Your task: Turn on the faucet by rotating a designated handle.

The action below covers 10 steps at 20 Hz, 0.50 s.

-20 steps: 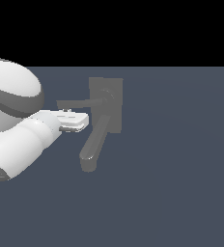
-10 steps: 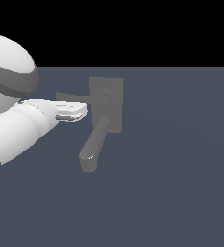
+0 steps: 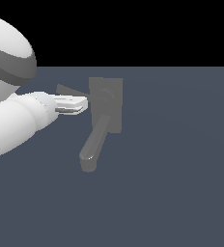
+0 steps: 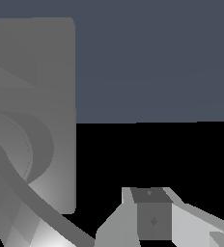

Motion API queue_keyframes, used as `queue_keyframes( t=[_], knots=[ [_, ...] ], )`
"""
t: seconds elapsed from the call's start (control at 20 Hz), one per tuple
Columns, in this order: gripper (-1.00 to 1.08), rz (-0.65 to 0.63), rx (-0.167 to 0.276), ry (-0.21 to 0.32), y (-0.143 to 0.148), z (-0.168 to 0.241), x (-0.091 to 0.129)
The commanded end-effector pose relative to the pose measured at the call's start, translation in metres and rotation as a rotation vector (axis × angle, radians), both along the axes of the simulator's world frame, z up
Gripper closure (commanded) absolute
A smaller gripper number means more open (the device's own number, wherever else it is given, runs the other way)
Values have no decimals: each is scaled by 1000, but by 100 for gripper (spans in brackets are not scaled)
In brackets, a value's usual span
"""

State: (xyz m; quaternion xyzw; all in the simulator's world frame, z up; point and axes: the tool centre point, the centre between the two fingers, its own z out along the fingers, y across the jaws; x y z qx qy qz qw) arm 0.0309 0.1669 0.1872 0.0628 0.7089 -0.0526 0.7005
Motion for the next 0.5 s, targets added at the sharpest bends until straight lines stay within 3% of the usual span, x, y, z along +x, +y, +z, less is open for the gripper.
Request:
queue_keyframes(
  t=[0.0, 0.45],
  knots=[
    [108, -2, 1, -6, -4, 11, 0],
    [108, 0, 2, -10, -13, 42, -2]
  ],
)
